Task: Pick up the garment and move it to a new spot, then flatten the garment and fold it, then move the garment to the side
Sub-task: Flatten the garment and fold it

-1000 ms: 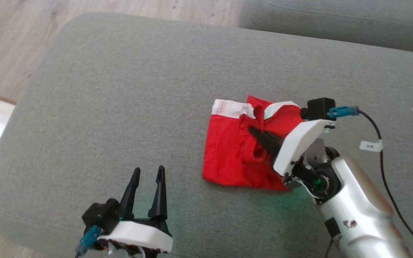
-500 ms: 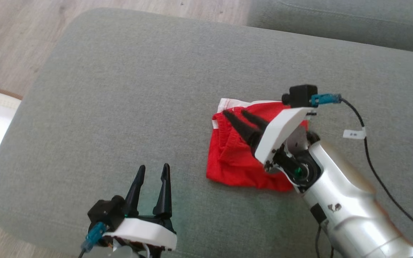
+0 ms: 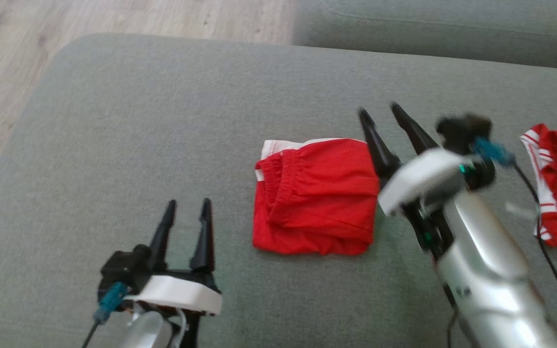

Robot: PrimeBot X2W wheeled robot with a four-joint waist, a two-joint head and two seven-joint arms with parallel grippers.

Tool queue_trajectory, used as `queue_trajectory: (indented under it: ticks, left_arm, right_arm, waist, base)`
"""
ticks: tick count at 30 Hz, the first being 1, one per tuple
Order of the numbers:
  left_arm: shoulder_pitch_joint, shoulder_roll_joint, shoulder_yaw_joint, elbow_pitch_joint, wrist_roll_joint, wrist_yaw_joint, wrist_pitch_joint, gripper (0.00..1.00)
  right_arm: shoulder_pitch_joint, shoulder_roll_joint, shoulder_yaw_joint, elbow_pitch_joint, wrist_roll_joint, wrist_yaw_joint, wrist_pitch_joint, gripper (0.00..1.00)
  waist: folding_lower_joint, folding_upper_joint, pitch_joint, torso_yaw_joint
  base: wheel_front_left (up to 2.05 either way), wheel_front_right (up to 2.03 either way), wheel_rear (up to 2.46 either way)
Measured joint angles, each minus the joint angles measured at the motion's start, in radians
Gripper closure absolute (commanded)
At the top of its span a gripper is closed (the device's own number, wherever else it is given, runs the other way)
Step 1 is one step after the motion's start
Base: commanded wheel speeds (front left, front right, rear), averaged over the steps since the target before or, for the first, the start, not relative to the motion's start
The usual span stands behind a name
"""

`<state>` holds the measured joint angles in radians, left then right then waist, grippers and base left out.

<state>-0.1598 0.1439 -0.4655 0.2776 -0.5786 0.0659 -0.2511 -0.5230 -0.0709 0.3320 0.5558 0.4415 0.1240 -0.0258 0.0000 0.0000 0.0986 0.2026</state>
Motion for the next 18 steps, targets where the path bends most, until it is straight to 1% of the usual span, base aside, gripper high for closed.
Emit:
queue_trajectory:
  ticks: [2,5,6,8,11,14,18]
  left_arm:
    - [0.001,0.012,0.012,0.0,0.009,0.011,0.0,0.0]
    - [0.005,0.023,0.018,-0.002,0.009,0.016,0.0,0.0]
    - [0.005,0.023,0.018,-0.002,0.009,0.016,0.0,0.0]
    - [0.018,0.026,0.024,-0.01,0.01,0.024,-0.001,0.0]
    - [0.056,0.031,0.042,-0.019,0.015,0.028,-0.001,0.0]
    - [0.1,0.037,0.045,-0.017,0.015,0.028,-0.001,0.0]
    - [0.136,0.045,0.045,-0.013,0.015,0.027,-0.001,0.0]
  right_arm:
    - [0.066,0.0,-0.049,-0.026,-0.046,0.0,-0.028,0.0]
    - [0.169,0.001,-0.116,-0.08,-0.113,0.0,-0.062,0.0]
    - [0.169,0.001,-0.116,-0.08,-0.113,0.0,-0.062,0.0]
    - [0.231,0.003,-0.147,-0.124,-0.145,0.0,-0.082,0.0]
    - [0.308,0.007,-0.16,-0.182,-0.171,0.0,-0.113,0.0]
    - [0.376,0.014,-0.164,-0.216,-0.174,0.0,-0.125,0.0]
    - [0.458,0.019,-0.197,-0.248,-0.181,0.0,-0.149,0.0]
  waist:
    - [0.0,0.0,-0.009,-0.012]
    - [-0.0001,0.0,-0.025,-0.025]
    - [-0.0001,0.0,-0.025,-0.025]
    - [-0.0001,0.0,-0.035,-0.032]
    - [-0.0002,0.0,-0.05,-0.04]
    - [-0.0002,0.0,-0.067,-0.044]
    - [-0.0002,0.0,-0.087,-0.046]
  base:
    - [0.0,0.0,0.0]
    - [0.0,0.0,0.0]
    - [0.0,0.0,0.0]
    - [0.0,0.0,0.0]
    - [0.0,0.0,0.0]
    - [0.0,0.0,0.0]
    - [0.0,0.0,0.0]
